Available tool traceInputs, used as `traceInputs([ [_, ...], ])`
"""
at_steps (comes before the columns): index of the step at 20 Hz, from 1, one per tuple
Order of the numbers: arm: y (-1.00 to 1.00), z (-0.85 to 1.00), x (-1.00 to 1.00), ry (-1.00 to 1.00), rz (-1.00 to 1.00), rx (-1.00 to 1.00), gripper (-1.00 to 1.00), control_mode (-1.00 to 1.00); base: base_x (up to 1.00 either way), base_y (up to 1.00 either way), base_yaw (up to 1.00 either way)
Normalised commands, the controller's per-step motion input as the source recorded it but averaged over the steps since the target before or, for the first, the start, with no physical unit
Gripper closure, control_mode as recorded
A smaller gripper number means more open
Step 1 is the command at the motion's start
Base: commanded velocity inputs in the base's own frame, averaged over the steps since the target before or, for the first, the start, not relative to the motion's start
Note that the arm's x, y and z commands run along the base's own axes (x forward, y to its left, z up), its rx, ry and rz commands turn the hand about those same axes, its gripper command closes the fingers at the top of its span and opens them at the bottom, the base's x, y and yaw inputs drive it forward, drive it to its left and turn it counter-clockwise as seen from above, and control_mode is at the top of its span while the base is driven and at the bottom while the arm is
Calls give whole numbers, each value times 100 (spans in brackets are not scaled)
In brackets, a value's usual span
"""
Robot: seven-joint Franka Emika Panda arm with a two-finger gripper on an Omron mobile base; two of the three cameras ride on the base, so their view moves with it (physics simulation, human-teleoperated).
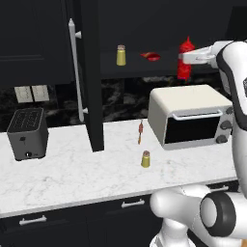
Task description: Put the shaker and condiment bottle from the counter next to their counterparts in the cabinet.
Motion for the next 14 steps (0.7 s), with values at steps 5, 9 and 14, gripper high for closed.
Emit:
traceInputs([
  [5, -49, 17, 19, -4, -1, 0, 100, -100, 0, 0, 0],
  [9, -1, -84, 47, -21, 1, 7, 100, -100, 0, 0, 0],
  [14, -14, -17, 46, -5, 0, 7, 100, -100, 0, 0, 0],
])
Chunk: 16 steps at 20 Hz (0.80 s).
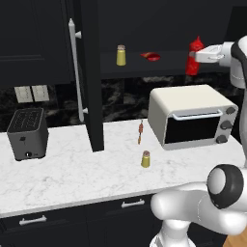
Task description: Put the shaker and condiment bottle from the counter next to their counterparts in the cabinet.
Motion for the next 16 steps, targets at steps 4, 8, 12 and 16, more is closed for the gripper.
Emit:
traceInputs([
  [4, 0, 2, 13, 2, 0, 0, 100, -100, 0, 0, 0],
  [8, 0, -1, 46, 0, 0, 0, 100, -100, 0, 0, 0],
  [12, 0, 0, 62, 0, 0, 0, 100, -100, 0, 0, 0],
  [16, 0, 0, 49, 0, 0, 0, 100, -100, 0, 0, 0],
])
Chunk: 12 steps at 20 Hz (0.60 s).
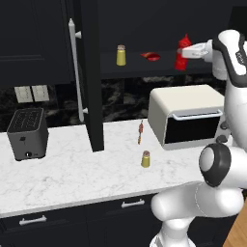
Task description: Put the shaker and condiment bottle from the counter next to their counterparts in the cabinet.
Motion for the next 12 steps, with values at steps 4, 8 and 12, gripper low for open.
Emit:
traceInputs([
  [4, 0, 0, 53, 0, 5, 0, 100, -100, 0, 0, 0],
  [8, 0, 0, 4, 0, 0, 0, 100, -100, 0, 0, 0],
  [12, 2, 0, 45, -7, 13, 3, 100, -100, 0, 0, 0],
])
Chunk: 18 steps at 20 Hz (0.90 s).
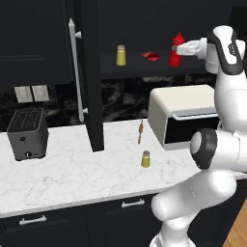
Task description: Put the shaker and condiment bottle from the counter next to their counterparts in the cabinet.
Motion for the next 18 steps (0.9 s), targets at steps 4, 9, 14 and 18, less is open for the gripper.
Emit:
traceInputs([
  [4, 2, -3, 52, -3, 13, 1, 100, -100, 0, 0, 0],
  [9, 0, -1, 42, 0, 6, 0, 100, -100, 0, 0, 0],
  [14, 0, 0, 37, 0, 5, 0, 100, -100, 0, 0, 0],
  [18, 0, 0, 26, 0, 7, 0, 100, -100, 0, 0, 0],
])
